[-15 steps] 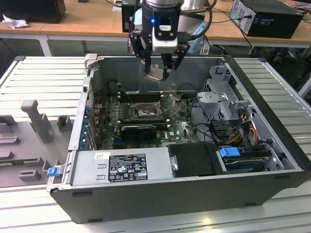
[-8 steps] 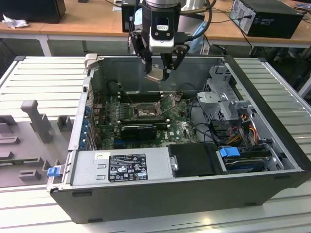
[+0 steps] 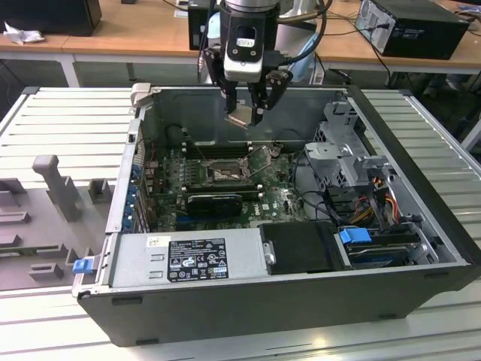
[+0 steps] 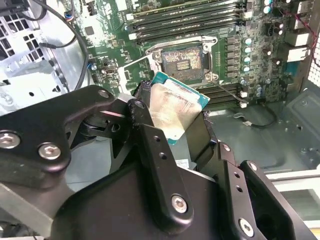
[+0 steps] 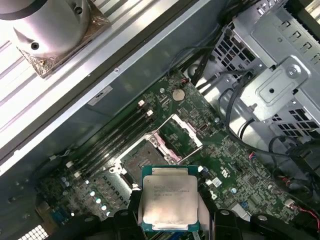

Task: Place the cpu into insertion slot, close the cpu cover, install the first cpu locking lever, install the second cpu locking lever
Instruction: 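Place the cpu into insertion slot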

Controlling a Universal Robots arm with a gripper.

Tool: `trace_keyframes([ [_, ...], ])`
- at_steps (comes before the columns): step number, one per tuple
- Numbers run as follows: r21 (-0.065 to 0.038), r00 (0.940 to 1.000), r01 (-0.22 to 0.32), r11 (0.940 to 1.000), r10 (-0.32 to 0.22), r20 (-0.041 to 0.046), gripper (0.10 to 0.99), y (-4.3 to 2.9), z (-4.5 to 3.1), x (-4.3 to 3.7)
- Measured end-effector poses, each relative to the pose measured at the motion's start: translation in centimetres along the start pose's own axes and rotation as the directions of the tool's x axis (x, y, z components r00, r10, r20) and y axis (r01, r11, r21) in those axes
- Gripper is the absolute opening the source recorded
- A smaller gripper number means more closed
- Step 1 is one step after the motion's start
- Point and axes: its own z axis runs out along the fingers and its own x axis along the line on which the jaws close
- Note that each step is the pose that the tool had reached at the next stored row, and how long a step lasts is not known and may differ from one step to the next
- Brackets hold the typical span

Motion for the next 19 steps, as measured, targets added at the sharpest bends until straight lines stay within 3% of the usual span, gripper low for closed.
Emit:
trace_keyframes([
  [4,-0.002,0.9969,-0.079,0.9969,0.079,0.0066,0.529,0.00,0.01,0.00],
  [9,-0.004,0.9869,-0.161,0.9869,0.161,0.0135,0.529,0.00,0.02,0.00],
  [12,-0.007,0.9741,-0.225,0.9743,0.225,0.0187,0.529,0.00,0.03,0.00],
  [14,-0.008,0.9622,-0.271,0.9625,0.271,0.0224,0.529,0.00,0.05,0.00],
  [16,-0.009,0.9562,-0.292,0.9565,0.292,0.0241,0.529,-0.01,0.05,0.00],
  [19,-0.013,0.9326,-0.359,0.9331,0.360,0.0294,0.529,-0.01,0.07,0.00],
])
